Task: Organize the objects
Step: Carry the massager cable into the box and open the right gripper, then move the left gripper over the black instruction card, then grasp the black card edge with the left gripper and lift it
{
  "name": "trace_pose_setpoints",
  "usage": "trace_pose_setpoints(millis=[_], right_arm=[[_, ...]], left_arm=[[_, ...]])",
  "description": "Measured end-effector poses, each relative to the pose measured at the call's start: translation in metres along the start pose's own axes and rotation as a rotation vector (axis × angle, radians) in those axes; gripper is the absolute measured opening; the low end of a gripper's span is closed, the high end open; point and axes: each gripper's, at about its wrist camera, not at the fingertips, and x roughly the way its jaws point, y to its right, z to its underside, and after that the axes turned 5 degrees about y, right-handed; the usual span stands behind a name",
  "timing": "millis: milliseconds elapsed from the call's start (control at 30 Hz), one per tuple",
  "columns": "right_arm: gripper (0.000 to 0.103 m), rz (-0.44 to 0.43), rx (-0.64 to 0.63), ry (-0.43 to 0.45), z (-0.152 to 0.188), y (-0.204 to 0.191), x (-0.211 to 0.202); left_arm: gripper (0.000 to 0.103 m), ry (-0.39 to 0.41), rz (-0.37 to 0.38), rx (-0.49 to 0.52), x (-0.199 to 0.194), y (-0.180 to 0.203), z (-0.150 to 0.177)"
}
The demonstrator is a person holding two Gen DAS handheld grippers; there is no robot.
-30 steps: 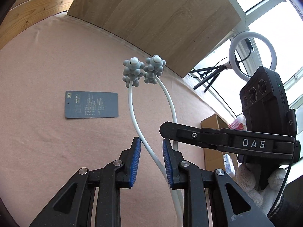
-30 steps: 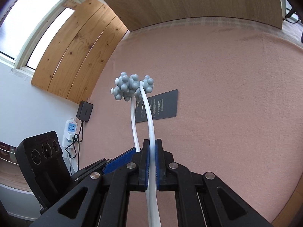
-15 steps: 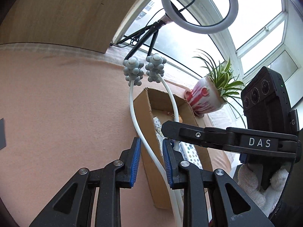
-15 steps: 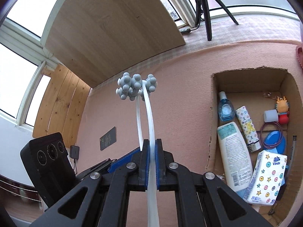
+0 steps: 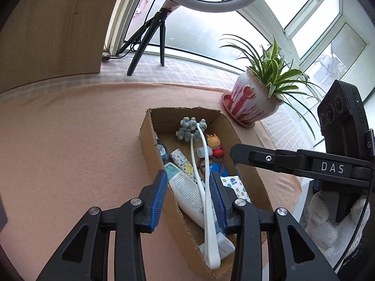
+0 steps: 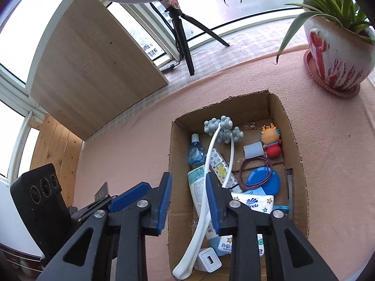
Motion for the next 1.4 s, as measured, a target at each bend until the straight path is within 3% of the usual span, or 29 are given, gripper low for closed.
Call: trace_pose_setpoints(millis=[167,300,700,833,1067,1400], right_arm=[[0.033,-0.012,-0.009,0.001,0.005,-0.004,-0.003],[0.033,-0.021,-0.02,-0.001,0.014,-0.016,-0.005],[0.033,-0.073,-0.095,-0.022,0.05,-0.076,-0.004],[0.033,-0.08,-0.09,-0.039,0.064,-0.088,-0.001],[0.033,-0.071,-0.07,-0.056,0.084,-0.094,-0.002],[0.033,-0.051,-0.012,-0.05,0.092,-0.083,-0.007]], left_arm=[[0.053,0.0,-0.091,-0.009,-0.021,-0.039,0.003],[0.063,-0.013,-0.157,-0.036,-0.037,-0.076,0.006],[0.068,-0.09,-0.363,-0.022,-0.09,-0.186,0.023],[0.069,-0.135,-0.401,-0.038,-0.095,-0.23,0.023],[0.069,-0.212,-0.411,-0.043,-0.089,-0.282,0.021],[0.07,-0.314,-0.33,0.059,-0.083,-0.28,0.03]])
